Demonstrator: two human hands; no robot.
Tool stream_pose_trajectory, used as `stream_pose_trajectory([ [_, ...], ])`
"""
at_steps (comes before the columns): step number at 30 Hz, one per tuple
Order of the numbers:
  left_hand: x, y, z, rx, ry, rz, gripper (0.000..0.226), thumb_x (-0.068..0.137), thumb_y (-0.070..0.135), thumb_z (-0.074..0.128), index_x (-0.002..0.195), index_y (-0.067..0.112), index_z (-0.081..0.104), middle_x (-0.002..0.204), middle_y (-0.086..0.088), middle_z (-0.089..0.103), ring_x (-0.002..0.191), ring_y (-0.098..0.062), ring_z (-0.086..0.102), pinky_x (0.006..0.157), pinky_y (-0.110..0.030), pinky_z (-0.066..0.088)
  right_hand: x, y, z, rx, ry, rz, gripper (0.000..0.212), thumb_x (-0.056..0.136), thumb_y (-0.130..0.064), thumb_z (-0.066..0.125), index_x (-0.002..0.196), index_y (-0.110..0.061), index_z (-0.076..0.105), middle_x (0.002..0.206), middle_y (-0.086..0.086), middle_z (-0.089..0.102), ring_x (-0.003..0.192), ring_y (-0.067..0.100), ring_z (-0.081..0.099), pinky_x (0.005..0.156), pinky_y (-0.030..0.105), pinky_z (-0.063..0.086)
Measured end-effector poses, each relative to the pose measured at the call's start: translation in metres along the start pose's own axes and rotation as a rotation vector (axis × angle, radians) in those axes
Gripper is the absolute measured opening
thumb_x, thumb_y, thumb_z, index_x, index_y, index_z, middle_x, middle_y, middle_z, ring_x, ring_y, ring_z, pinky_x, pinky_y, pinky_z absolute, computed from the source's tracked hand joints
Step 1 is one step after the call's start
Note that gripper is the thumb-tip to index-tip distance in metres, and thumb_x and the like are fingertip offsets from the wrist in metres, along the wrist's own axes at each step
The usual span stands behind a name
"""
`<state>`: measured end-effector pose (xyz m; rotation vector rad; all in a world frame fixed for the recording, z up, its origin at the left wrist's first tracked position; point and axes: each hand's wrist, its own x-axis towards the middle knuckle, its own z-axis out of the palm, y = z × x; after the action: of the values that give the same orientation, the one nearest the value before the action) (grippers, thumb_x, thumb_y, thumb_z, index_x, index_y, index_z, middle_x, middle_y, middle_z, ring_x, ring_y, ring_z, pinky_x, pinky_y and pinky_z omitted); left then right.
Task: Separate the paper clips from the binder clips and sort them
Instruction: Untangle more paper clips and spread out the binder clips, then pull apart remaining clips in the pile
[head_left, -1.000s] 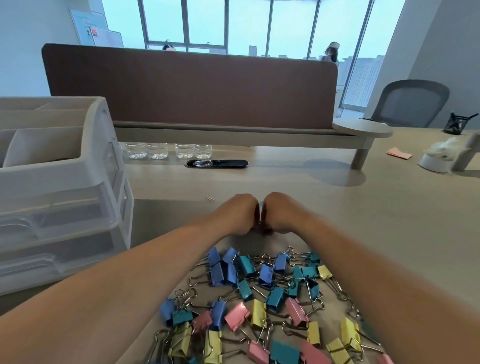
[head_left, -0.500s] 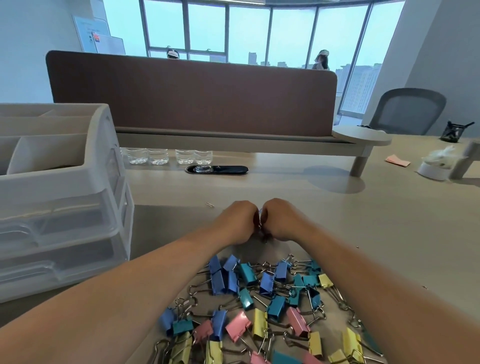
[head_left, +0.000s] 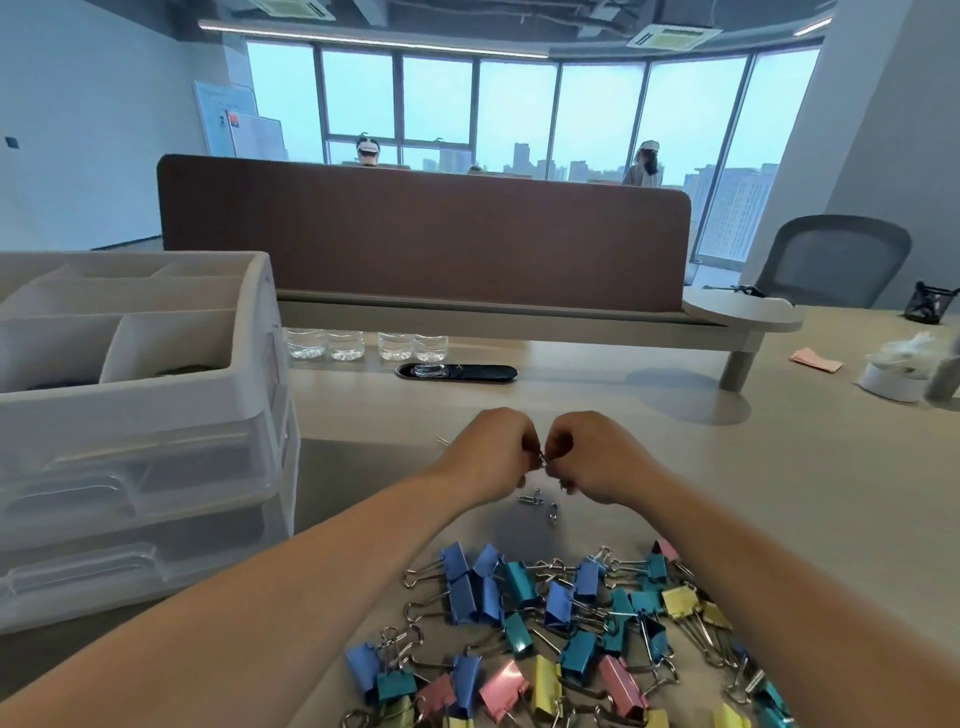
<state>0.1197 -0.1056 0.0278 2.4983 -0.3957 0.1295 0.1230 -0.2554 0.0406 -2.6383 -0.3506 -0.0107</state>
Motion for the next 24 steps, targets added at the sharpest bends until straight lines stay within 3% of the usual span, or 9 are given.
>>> stream_pose_trajectory([
  [6,-0.02,0.012,-0.035,-0.054,0.042,-0.008,0.013,0.091,0.012,0.059,0.082,0.014,0.067,0.066,-0.005,0.069,0.061,-0.018,0.068,0.065,-0.035,0.058,-0.015,-0.025,-0.024,0.024,0.029,-0.094,0.011,0.085,-0.01,0.071,0.08,-0.018,0.064,0.072,-0.001,0.07,0.057,0.006,0.068,0.062,0.022,0.055],
  [12,-0.053,0.026,-0.086,-0.078,0.079,-0.012,0.016,0.087,0.008,0.054,0.077,0.009,0.067,0.067,-0.014,0.07,0.062,-0.027,0.069,0.06,-0.035,0.055,-0.027,-0.073,-0.047,0.074,0.045,-0.145,0.007,0.082,-0.01,0.069,0.079,-0.015,0.067,0.069,0.002,0.071,0.058,0.012,0.069,0.07,0.04,0.06],
  [16,-0.078,0.028,-0.129,-0.068,0.148,-0.037,0.016,0.086,0.009,0.055,0.08,0.006,0.07,0.069,-0.016,0.07,0.055,-0.019,0.062,0.053,-0.026,0.048,-0.031,-0.118,-0.061,0.079,0.034,-0.199,0.005,0.082,-0.012,0.068,0.081,-0.017,0.068,0.068,0.0,0.072,0.059,0.01,0.07,0.072,0.034,0.059],
  [21,-0.105,0.018,-0.19,-0.023,0.229,-0.063,0.013,0.085,0.014,0.059,0.081,0.008,0.07,0.065,-0.012,0.071,0.06,-0.027,0.068,0.061,-0.038,0.057,-0.029,-0.18,-0.073,0.18,0.014,-0.318,0.004,0.083,-0.006,0.069,0.082,-0.009,0.069,0.072,0.008,0.073,0.057,0.015,0.069,0.067,0.035,0.06],
  [24,-0.121,0.007,-0.225,-0.033,0.264,-0.087,0.009,0.086,0.008,0.062,0.081,0.004,0.068,0.063,-0.013,0.068,0.054,-0.022,0.065,0.057,-0.03,0.054,-0.024,-0.217,-0.072,0.208,0.013,-0.376,0.004,0.081,-0.004,0.07,0.082,-0.007,0.069,0.074,0.013,0.073,0.057,0.016,0.068,0.066,0.035,0.059],
])
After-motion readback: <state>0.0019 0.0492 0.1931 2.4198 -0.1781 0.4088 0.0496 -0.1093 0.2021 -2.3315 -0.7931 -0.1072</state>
